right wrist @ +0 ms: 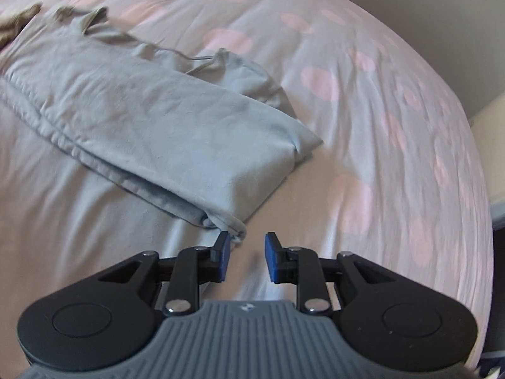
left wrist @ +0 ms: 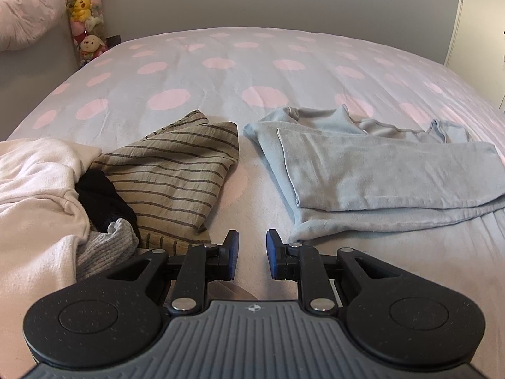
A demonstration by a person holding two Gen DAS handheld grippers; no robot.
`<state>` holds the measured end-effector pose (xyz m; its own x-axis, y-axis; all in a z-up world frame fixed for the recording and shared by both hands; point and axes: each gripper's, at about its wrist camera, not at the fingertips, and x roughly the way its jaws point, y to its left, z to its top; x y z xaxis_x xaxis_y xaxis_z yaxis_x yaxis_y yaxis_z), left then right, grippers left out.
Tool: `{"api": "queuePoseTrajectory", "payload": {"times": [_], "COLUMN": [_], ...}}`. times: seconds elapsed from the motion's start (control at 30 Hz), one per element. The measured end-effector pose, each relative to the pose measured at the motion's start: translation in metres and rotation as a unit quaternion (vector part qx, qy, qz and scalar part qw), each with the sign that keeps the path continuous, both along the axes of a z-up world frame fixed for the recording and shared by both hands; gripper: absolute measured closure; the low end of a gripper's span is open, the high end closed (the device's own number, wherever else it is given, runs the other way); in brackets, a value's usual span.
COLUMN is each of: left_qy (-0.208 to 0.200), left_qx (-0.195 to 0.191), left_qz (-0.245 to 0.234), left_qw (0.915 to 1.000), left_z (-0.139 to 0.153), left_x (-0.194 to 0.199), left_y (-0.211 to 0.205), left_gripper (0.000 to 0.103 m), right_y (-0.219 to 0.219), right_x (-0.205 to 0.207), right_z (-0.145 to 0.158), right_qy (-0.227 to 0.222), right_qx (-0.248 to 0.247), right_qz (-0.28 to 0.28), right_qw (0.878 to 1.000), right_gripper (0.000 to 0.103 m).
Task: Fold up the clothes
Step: 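Press the folded shirt flat with the right gripper and open it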
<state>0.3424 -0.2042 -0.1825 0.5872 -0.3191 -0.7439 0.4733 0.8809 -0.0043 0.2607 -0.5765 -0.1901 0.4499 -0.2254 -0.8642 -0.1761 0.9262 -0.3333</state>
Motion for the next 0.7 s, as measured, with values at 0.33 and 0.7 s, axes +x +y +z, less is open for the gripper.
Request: {"api": "queuePoseTrajectory", "payload": {"times": [0.33,0.7], "left_qy": [0.012,-0.009], "left_qx": [0.021,0.027], "left_qz": [0.002,-0.006], "left_qw": [0.9997,0.9996], "left_z": [-0.013,-0.002], "left_x": [0.003,-0.037], "left_y": [-0.003,-0.010], "left_gripper": [0.086,0.077], "right_y": [0.002,-0.020], "right_x": [-0.009,-0.089], "right_z": [-0.031,-0.012], "right_qy": [0.051,-0.054], "right_qx": [-0.030,0.060], "right_qz": [0.029,-0.105], "right_qw": [0.998,0.991], "right_gripper": [0.097,0.050]}}
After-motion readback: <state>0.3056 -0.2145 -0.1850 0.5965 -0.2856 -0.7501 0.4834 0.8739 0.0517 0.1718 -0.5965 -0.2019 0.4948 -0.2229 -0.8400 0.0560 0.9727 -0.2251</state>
